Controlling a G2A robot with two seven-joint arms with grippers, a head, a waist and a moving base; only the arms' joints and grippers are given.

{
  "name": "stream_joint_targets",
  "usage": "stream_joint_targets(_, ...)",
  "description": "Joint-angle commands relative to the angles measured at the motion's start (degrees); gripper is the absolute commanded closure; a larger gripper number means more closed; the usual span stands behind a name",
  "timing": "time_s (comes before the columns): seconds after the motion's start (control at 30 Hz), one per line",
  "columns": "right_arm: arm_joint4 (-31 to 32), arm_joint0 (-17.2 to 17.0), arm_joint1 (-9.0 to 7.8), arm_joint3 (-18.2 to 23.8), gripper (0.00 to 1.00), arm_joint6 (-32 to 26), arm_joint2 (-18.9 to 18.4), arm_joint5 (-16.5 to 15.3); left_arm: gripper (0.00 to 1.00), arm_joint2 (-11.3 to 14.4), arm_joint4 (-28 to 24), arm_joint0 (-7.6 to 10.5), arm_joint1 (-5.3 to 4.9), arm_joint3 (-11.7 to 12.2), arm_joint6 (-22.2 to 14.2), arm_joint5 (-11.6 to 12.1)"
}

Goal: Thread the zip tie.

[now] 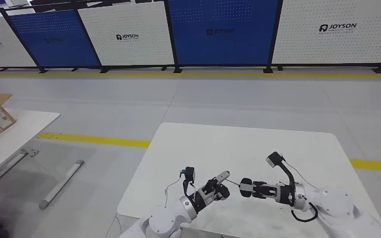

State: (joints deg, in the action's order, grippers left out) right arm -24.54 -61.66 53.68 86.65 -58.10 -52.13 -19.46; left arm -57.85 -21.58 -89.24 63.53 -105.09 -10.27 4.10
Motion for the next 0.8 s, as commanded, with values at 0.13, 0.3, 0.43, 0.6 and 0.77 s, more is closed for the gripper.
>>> stream_joint_targets(0.13,1.4,-0.2,0.03,0.8,1.0,-0.4,-0.3,0.7,0.0,-0.4,-2.7,0.55,0.13,0.7,-2.2,1.0)
stream_joint_targets(0.3,-0.3,1.6,0.3,-0.9,1.0,-5.0,-0.5,0.6,0.0,-2.8,-7.0,0.93,-0.62,2.4,-13.1,-0.6)
stream_joint_targets(0.43,-1.6,2.6,0.62,-1.7,1.0,-6.2,-0.1,0.9,0.0,-4.0,-7.7,1.27,-0.8,3.0,-14.1,-0.8)
stream_joint_targets(0.6,-1.6,2.6,0.62,-1.7,1.0,-6.2,-0.1,0.9,0.0,-4.0,-7.7,1.27,-0.8,3.0,-14.1,-0.8)
stream_joint_targets(0.77,-1.6,2.6,0.62,-1.7,1.0,-6.2,-0.1,0.9,0.0,-3.3,-8.8,1.39,-0.39,2.8,-11.8,1.8)
